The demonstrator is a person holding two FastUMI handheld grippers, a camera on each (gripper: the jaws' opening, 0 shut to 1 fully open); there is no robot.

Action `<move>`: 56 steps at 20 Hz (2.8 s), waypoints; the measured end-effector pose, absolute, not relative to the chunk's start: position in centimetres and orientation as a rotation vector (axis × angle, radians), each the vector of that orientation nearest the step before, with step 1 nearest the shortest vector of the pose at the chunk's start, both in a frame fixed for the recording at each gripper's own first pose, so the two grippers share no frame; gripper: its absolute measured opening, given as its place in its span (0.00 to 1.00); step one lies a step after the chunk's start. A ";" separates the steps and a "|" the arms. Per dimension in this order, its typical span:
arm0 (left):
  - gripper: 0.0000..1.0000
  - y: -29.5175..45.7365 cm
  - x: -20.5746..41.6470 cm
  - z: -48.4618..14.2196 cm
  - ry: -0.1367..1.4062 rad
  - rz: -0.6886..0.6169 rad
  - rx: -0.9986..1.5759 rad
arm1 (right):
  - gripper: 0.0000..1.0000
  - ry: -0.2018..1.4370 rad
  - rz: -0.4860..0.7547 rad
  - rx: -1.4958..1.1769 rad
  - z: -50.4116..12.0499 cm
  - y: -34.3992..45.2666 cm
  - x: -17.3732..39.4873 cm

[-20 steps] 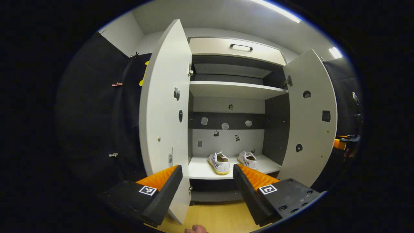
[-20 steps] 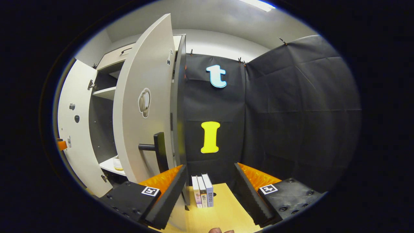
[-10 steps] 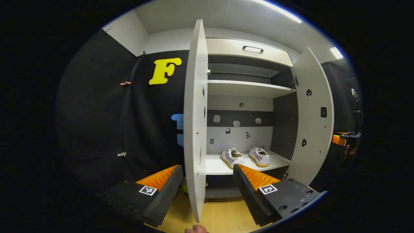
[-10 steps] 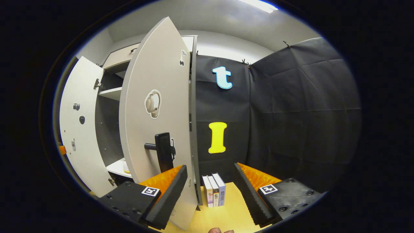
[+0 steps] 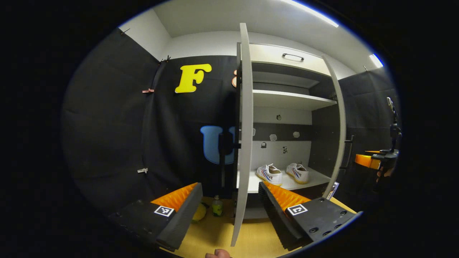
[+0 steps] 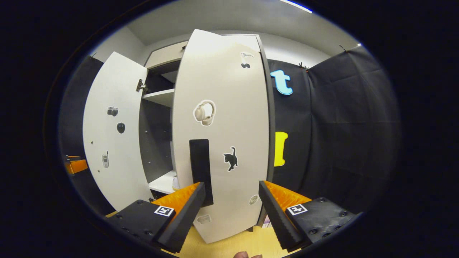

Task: Grab one shoe with the right hand and put it into the shoe cabinet, grab the other shoe with the left hand and put it into the shoe cabinet; then close the right door with the right hand and the left door with the left hand.

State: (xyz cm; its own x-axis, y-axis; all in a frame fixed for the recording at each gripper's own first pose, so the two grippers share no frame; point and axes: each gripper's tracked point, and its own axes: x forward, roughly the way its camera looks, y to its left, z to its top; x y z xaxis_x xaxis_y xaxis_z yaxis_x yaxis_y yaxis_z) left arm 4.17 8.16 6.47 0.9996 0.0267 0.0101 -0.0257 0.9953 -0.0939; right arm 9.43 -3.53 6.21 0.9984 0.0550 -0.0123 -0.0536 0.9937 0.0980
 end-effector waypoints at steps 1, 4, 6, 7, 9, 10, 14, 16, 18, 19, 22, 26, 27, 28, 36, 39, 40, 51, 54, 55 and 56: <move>0.98 8.8 4.1 6.6 -0.014 0.034 -0.098 | 0.98 0.012 0.069 0.106 6.3 -2.7 9.1; 0.99 10.9 4.2 6.6 -0.017 0.072 -0.104 | 0.98 0.018 0.092 0.105 6.2 -1.4 8.1; 0.98 12.4 4.3 6.9 -0.027 0.098 -0.108 | 0.98 0.019 0.091 0.107 6.1 -1.3 7.5; 0.98 13.1 4.6 7.1 -0.033 0.111 -0.105 | 0.98 0.021 0.091 0.111 6.1 -1.3 7.2; 0.98 14.2 4.3 8.2 -0.044 0.140 -0.088 | 0.98 0.026 0.085 0.117 5.9 -1.5 6.8; 0.98 14.7 4.6 8.3 -0.043 0.148 -0.082 | 0.98 0.027 0.079 0.120 5.9 -1.8 6.6; 0.98 15.8 6.4 8.0 -0.021 0.152 -0.083 | 0.98 0.030 0.051 0.138 5.9 -3.0 6.1; 0.98 16.1 7.2 7.9 -0.015 0.150 -0.083 | 0.98 0.038 0.042 0.139 5.7 -3.6 5.9; 0.98 15.7 7.9 7.7 -0.008 0.141 -0.074 | 0.98 0.036 0.029 0.131 5.9 -4.2 5.7; 0.98 15.6 8.2 7.8 -0.005 0.135 -0.066 | 0.98 0.034 0.024 0.128 5.9 -4.5 5.6; 0.98 14.8 8.8 7.8 -0.003 0.126 -0.052 | 0.98 0.038 0.014 0.123 5.8 -5.3 5.4; 0.94 14.2 8.5 7.7 -0.008 0.152 -0.067 | 0.98 0.039 0.004 0.126 5.6 -6.4 5.1; 0.95 14.1 8.3 7.7 -0.010 0.162 -0.061 | 0.98 0.042 0.003 0.126 5.4 -6.6 5.1; 0.95 14.1 8.3 7.7 -0.008 0.173 -0.049 | 0.98 0.044 0.003 0.126 5.3 -7.0 5.0; 0.93 11.5 7.7 7.6 -0.002 0.195 -0.075 | 0.98 0.048 -0.006 0.114 5.0 -10.0 4.5; 0.93 9.0 7.6 7.8 -0.003 0.162 -0.085 | 0.98 0.048 -0.001 0.127 5.1 -10.7 4.5; 0.93 8.0 7.7 7.8 -0.006 0.151 -0.086 | 0.98 0.050 0.002 0.127 4.9 -10.9 4.6; 0.93 -0.6 8.9 7.7 0.025 -0.005 -0.132 | 0.96 0.060 0.070 0.143 4.7 -10.7 5.8; 0.95 -2.0 8.7 7.9 0.028 -0.031 -0.129 | 0.96 0.053 0.090 0.137 5.0 -9.7 5.7; 0.95 -2.3 8.7 8.0 0.027 -0.035 -0.124 | 0.96 0.051 0.095 0.134 5.1 -9.5 5.6; 0.94 -2.6 8.7 7.8 0.028 -0.039 -0.120 | 0.96 0.050 0.099 0.133 5.1 -9.2 5.4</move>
State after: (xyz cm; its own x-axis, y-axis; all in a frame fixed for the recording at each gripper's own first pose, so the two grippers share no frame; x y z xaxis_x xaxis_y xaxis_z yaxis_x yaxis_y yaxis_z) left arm 8.73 -2.56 7.79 0.9988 -0.0408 -0.0259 0.0374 0.9920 -0.1202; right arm 5.40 -9.23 5.12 0.9939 0.1018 -0.0434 -0.0951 0.9863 0.1346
